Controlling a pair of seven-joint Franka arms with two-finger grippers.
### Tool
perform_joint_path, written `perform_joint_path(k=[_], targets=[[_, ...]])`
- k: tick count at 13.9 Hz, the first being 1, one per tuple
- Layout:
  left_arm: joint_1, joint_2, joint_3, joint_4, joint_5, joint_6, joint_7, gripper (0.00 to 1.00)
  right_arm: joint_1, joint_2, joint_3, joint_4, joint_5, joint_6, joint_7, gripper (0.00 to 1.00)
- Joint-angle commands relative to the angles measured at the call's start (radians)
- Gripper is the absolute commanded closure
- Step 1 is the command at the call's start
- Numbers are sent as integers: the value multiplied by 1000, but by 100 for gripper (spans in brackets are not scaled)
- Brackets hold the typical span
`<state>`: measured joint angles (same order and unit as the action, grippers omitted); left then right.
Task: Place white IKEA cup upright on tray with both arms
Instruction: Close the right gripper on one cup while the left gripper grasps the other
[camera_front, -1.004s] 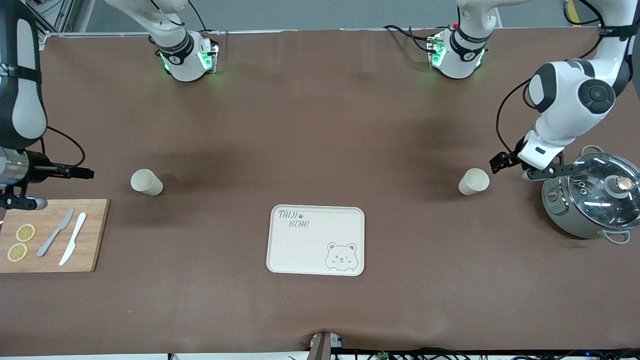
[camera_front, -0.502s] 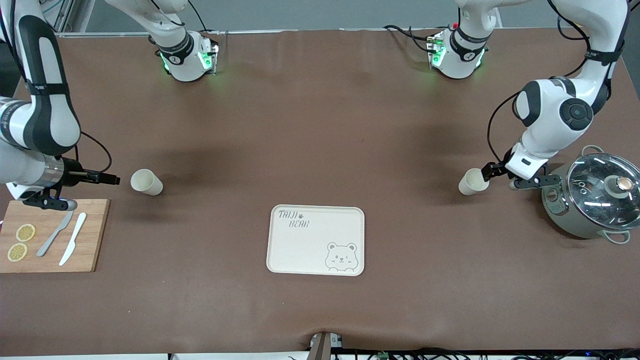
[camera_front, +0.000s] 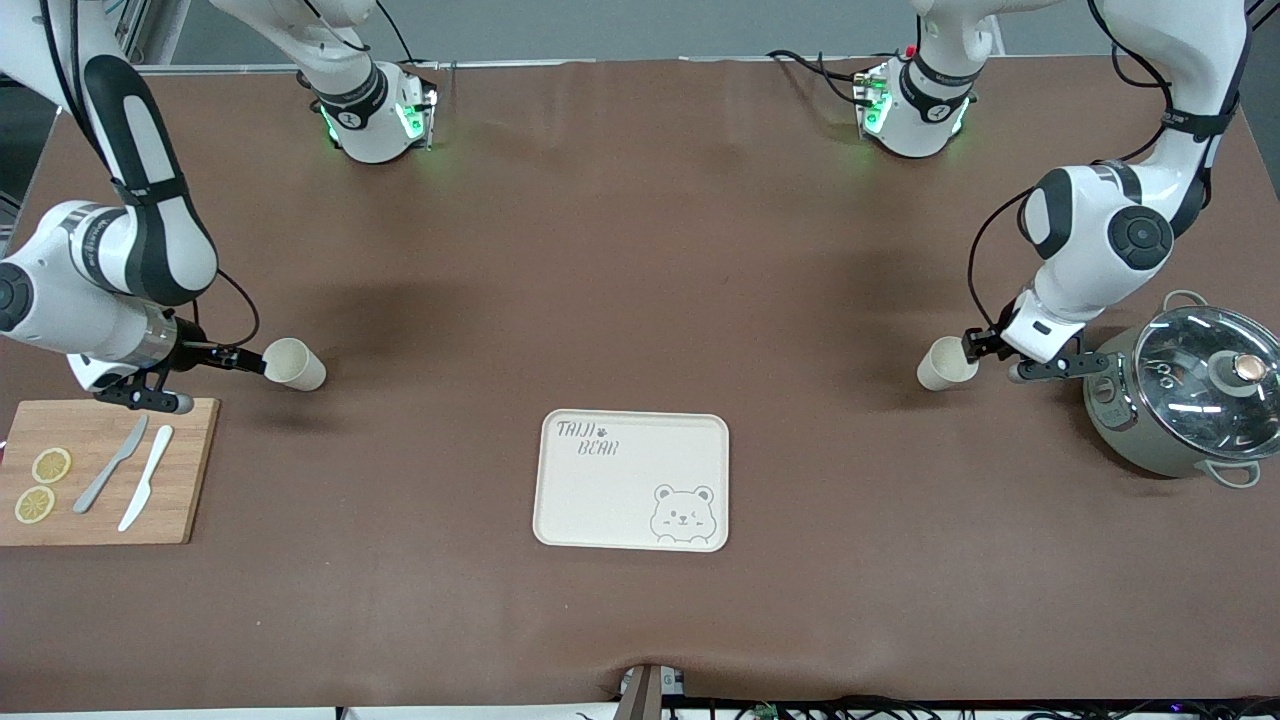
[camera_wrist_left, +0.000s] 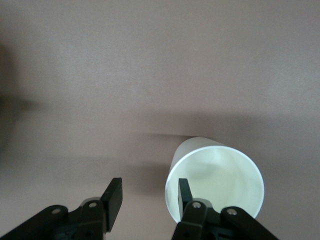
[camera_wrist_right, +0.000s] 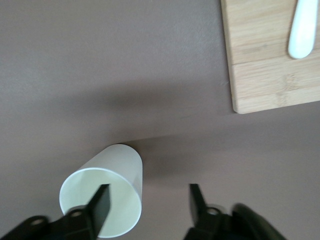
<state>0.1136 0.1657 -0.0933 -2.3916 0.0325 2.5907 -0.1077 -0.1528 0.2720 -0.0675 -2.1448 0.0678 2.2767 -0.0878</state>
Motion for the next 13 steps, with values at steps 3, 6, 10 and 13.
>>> perform_joint_path(k=[3,6,10,13], targets=[[0,0,-17,-3,-42,11,2,63,13,-1,9,-73,72,94,-1,56],[0,-2,-25,-3,-43,5,3,76,18,15,9,-87,72,124,0,90],[-2,15,-42,9,-66,5,3,92,39,15,9,-80,72,98,10,100],[-2,18,-43,9,-75,5,5,100,70,10,11,15,73,-95,80,100]])
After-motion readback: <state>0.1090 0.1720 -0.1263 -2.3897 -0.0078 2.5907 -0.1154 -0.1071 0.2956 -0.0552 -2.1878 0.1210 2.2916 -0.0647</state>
